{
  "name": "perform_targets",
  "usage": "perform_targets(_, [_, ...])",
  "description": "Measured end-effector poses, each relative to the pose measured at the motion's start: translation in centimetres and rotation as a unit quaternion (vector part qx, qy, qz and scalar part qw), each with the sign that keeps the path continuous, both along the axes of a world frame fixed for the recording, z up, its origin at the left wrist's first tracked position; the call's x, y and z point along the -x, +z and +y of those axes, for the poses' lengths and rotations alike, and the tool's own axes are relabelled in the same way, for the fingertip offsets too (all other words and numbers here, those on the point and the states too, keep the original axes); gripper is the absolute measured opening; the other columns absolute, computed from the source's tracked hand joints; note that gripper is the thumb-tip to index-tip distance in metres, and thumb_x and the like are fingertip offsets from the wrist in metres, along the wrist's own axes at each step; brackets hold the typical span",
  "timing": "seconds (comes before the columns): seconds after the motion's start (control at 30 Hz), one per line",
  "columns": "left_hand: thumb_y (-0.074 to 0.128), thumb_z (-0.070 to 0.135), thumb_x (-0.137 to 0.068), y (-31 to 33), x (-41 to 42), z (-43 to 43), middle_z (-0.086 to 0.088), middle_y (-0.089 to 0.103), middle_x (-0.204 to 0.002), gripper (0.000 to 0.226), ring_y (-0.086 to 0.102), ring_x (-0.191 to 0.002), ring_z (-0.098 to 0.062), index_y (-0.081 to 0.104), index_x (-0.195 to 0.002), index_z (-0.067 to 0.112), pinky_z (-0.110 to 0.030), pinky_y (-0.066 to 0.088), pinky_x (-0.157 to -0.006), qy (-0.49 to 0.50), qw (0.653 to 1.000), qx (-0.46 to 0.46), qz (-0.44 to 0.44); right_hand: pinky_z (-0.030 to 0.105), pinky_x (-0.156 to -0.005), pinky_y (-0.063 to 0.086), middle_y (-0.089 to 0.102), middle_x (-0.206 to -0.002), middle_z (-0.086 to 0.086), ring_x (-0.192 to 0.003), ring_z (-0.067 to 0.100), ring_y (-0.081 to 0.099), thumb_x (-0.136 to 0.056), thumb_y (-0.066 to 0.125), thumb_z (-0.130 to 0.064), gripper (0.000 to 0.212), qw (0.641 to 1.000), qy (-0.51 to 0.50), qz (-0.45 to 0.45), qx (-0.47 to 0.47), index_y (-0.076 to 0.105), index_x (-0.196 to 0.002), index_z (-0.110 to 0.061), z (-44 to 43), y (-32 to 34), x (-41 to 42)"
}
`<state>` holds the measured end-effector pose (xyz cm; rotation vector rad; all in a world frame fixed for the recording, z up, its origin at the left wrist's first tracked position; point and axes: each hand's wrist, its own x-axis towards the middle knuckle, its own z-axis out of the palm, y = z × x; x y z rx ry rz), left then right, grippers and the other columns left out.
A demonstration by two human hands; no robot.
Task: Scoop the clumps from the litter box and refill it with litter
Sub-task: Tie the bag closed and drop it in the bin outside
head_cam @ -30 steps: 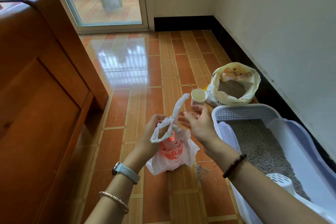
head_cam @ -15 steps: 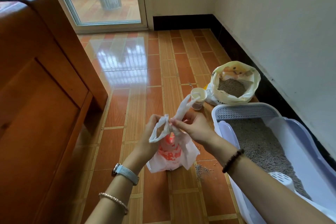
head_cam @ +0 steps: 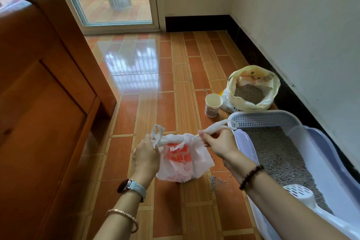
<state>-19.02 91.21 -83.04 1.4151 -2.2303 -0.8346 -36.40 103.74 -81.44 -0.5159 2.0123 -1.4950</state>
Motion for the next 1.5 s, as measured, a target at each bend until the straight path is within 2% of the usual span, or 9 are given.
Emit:
perform_targets(0.23, [0.020,0.035,-0.102,-2.9,-2.6,0.5,-0.006,0.062,-0.093,0.049,0.055,-0.067,-0.020,0.055,-0.122,0.007,-0.030,0.039,-0.052,0.004,0.998,-0.064,-0.015,0.028,-0.066,0.055,0.069,-0.070,0.005,-0.065,0.013,0.064,-0.085,0.073,-0.019,0.013,0.996,-0.037,-0.042,-0.064,0.072,-0.081,-0.006,2.0,-2.6,0.7])
perform_targets(0.43, [0.003,0.080,-0.076,-0.6,-2.6,1.1,0.022,0.034,-0.072,0.063,0.037,-0.057,0.001,0.043,-0.092,0.034,-0.018,0.029,-0.050,-0.019,0.995,-0.082,0.057,0.026,-0.063,0.054,0.070,-0.074,0.006,-0.069,0.016,0.065,-0.085,0.073,-0.017,0.014,0.998,-0.037,-0.029,-0.049,0.071,-0.083,-0.004,2.0,-2.0,0.8])
perform_targets(0.5, [0.019,0.063,-0.087,1.1,-2.2,1.3,0.021,0.030,-0.070,0.042,0.030,-0.059,0.005,0.050,-0.098,0.037,-0.014,0.025,-0.054,-0.006,0.989,-0.108,0.103,0.025,-0.062,0.054,0.070,-0.075,0.006,-0.071,0.015,0.065,-0.085,0.074,-0.018,0.014,0.999,-0.033,-0.007,-0.025,0.071,-0.083,-0.005,2.1,-1.1,1.1])
perform_targets(0.6, [0.034,0.033,-0.103,2.7,-1.4,0.6,0.006,0.060,-0.074,0.037,0.056,-0.068,-0.015,0.064,-0.109,0.012,-0.031,0.043,-0.062,0.008,0.977,-0.142,0.161,0.021,-0.060,0.052,0.070,-0.077,0.005,-0.072,0.011,0.066,-0.085,0.073,-0.022,0.017,0.999,-0.006,0.032,0.007,0.072,-0.086,-0.006,1.8,0.9,1.2])
perform_targets(0.67, [0.038,0.034,-0.103,4.2,-0.5,0.5,0.010,0.060,-0.062,0.037,0.056,-0.062,-0.008,0.060,-0.081,0.014,-0.031,0.040,-0.059,-0.011,0.967,-0.157,0.203,0.020,-0.060,0.050,0.070,-0.074,0.001,-0.068,0.005,0.066,-0.085,0.073,-0.022,0.015,0.998,0.026,0.060,0.020,0.072,-0.085,-0.007,1.2,2.2,0.6])
perform_targets(0.83, [0.047,0.045,-0.096,7.4,3.1,1.3,-0.010,0.059,-0.079,0.053,0.059,-0.072,-0.020,0.059,-0.076,-0.002,-0.033,0.046,-0.069,-0.083,0.948,-0.164,0.259,0.029,-0.066,0.054,0.071,-0.067,-0.006,-0.067,0.006,0.068,-0.081,0.074,-0.036,0.018,0.979,0.111,0.170,0.029,0.072,-0.070,-0.022,-0.9,5.0,-1.1])
perform_targets(0.93, [0.046,0.036,-0.100,8.1,4.2,1.7,-0.011,0.072,-0.086,0.038,0.069,-0.080,-0.021,0.071,-0.095,0.008,-0.029,0.053,-0.067,-0.101,0.920,-0.236,0.297,0.016,-0.069,0.051,0.073,-0.074,-0.010,-0.074,-0.001,0.068,-0.085,0.072,-0.028,0.008,0.971,0.149,0.182,0.049,0.074,-0.078,-0.025,-1.6,6.5,-1.8])
perform_targets(1.17, [0.045,0.033,-0.100,8.2,3.6,1.2,-0.008,0.075,-0.090,0.041,0.070,-0.083,-0.013,0.074,-0.093,0.005,-0.015,0.053,-0.061,-0.064,0.909,-0.258,0.323,0.046,-0.083,0.057,0.076,-0.088,0.002,-0.086,0.016,0.072,-0.089,0.068,-0.027,0.014,0.980,0.150,0.117,0.064,0.076,-0.094,-0.016,-1.6,5.9,-1.2])
perform_targets(1.5, [0.061,0.038,-0.088,10.6,3.3,-1.5,-0.008,0.073,-0.093,0.030,0.071,-0.092,-0.023,0.069,-0.094,0.010,-0.033,0.057,-0.079,-0.021,0.884,-0.288,0.369,0.040,-0.077,0.054,0.070,-0.075,-0.005,-0.074,0.010,0.067,-0.089,0.067,-0.034,0.013,0.976,0.121,0.182,0.013,0.068,-0.083,-0.022,-3.3,9.0,1.7])
